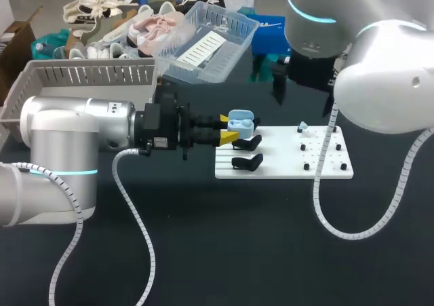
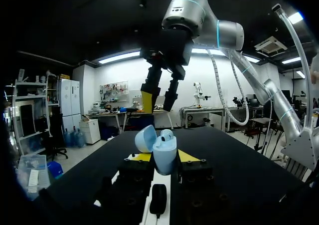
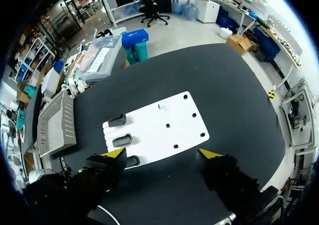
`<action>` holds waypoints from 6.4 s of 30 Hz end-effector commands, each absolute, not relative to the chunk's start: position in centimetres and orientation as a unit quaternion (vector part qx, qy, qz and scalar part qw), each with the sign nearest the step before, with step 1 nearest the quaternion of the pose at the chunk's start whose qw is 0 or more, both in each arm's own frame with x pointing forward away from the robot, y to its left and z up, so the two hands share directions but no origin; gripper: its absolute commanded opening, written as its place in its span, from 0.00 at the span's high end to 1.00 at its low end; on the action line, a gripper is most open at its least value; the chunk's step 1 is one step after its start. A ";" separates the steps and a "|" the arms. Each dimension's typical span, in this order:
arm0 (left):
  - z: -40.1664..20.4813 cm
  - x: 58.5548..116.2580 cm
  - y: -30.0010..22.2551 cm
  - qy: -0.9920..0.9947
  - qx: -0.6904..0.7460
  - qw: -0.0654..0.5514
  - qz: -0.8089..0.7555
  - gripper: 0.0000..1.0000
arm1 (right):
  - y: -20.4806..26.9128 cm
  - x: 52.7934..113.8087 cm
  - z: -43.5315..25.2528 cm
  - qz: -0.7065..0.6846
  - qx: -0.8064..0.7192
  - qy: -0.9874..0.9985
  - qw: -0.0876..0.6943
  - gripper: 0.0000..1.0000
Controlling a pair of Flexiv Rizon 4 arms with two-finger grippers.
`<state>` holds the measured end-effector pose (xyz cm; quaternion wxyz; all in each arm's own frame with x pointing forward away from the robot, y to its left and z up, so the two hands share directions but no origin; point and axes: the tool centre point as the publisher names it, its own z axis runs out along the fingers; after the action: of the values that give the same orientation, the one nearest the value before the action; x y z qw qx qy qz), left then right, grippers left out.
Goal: Pick up each earbud case from the left stands, insert the matching earbuds, close the lid, and place the case in the box.
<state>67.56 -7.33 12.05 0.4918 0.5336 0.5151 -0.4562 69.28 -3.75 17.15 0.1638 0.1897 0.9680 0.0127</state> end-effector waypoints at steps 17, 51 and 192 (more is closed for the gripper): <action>12.0 67.5 -7.4 0.516 0.533 0.493 -0.455 1.00 | -5.9 74.7 11.0 0.084 0.078 0.984 0.134 0.33; 12.0 67.5 -7.4 0.516 0.533 0.493 -0.455 1.00 | -6.8 78.7 4.1 0.052 0.101 0.989 0.093 0.54; 12.0 67.5 -7.4 0.516 0.533 0.493 -0.455 1.00 | 7.5 64.2 22.5 0.060 -0.194 0.979 0.032 1.00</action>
<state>67.56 -7.33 12.05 0.4918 0.5336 0.5151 -0.4562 63.87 7.36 22.27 0.0550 -0.1920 0.9777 0.0652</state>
